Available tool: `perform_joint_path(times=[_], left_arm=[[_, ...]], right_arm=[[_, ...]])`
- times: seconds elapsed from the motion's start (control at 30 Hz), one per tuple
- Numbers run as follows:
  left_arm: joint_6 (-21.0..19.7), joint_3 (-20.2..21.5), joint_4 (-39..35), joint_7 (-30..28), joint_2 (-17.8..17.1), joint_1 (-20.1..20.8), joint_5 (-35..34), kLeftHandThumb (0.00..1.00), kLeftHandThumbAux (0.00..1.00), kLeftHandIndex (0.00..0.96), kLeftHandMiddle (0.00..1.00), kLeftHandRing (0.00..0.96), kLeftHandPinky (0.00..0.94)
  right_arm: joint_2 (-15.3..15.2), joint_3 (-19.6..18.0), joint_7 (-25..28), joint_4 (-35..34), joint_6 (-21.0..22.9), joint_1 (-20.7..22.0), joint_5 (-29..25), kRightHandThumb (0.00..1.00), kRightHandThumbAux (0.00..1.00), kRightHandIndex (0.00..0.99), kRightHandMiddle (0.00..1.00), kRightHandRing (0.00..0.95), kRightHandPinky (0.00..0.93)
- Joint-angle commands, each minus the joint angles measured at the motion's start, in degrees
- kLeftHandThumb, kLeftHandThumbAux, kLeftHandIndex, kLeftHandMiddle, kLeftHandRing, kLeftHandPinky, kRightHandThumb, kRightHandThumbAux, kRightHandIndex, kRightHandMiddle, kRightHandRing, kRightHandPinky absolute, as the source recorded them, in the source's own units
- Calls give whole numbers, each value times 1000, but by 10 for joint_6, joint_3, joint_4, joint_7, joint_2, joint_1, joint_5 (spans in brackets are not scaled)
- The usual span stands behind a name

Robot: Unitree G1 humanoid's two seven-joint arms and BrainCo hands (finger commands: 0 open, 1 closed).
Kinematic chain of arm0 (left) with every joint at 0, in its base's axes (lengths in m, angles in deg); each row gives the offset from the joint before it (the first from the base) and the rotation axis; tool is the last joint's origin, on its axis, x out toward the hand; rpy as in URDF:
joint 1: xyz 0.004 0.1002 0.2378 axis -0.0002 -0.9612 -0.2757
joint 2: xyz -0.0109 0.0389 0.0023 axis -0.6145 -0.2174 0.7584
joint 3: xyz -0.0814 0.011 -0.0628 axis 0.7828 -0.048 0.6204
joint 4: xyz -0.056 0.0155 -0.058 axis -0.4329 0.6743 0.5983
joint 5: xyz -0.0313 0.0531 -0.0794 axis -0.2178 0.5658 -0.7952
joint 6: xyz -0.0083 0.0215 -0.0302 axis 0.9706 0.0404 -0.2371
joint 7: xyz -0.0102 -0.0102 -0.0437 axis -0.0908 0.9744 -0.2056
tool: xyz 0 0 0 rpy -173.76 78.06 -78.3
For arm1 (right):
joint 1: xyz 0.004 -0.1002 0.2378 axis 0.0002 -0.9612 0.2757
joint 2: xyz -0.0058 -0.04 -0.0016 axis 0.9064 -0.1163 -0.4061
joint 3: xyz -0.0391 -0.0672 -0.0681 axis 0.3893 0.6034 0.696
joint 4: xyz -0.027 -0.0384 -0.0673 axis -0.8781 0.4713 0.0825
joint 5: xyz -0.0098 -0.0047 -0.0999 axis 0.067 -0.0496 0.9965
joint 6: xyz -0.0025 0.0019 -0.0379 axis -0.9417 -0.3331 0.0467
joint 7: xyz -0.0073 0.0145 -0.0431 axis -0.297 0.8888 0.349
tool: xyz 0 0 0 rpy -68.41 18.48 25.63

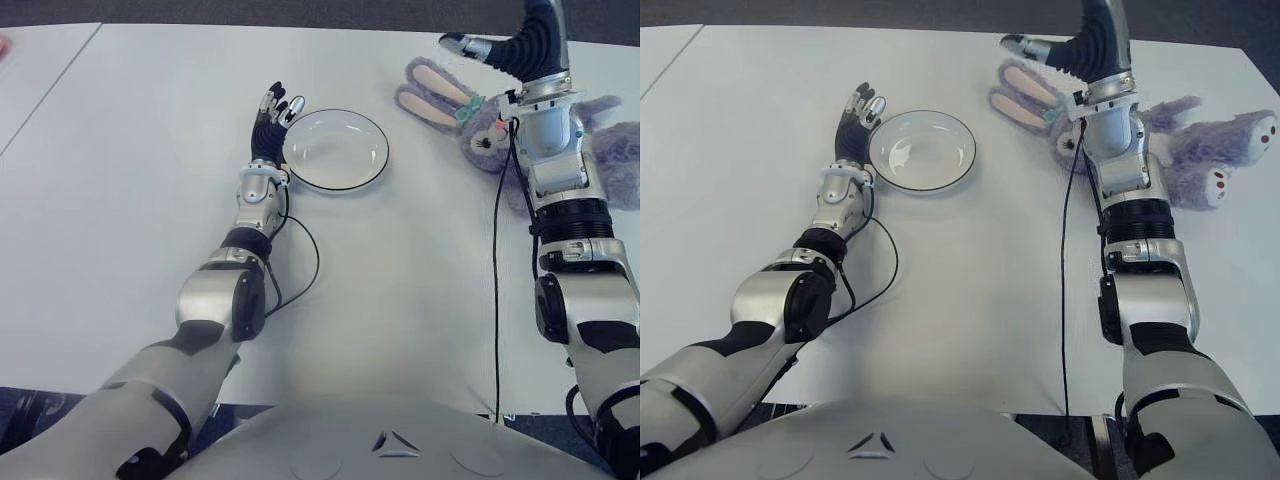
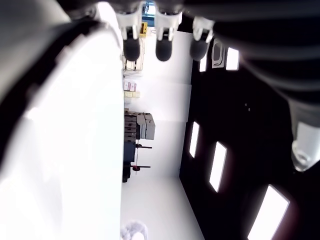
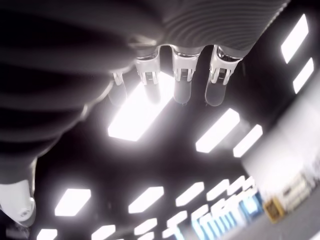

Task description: Put the doll into the plate.

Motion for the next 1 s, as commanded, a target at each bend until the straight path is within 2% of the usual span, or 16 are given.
perform_joint_path(times=[0.03,0.23,0.53,0.67,0.73,0.8,1.0], left_arm=[[-88,0,97,6,23,-146,2,0,470,0,0,0,0],[-90,1,97,9,24,-144,1,0,475,0,0,0,0],[-87,-1,96,12,25,-146,3,0,483,0,0,0,3],[-86,-1,97,12,27,-147,4,0,482,0,0,0,4],[-85,-2,96,12,27,-147,4,0,483,0,0,0,5],[-85,-2,96,12,27,-148,4,0,483,0,0,0,5],[-87,-5,96,12,27,-147,7,0,483,0,0,0,5]], right_arm=[[19,-1,-44,13,15,30,25,68,521,48,0,0,14],[0,2,-61,46,12,75,44,84,523,66,2,4,48],[-25,-7,-39,93,15,125,28,126,548,86,0,3,62],[-49,-8,-19,130,25,151,23,136,567,95,0,0,65],[-75,-10,-1,156,29,152,22,138,581,96,0,0,50],[-85,-9,6,168,29,154,21,139,589,96,0,0,38],[-140,-10,35,213,40,132,20,144,590,92,0,0,4]])
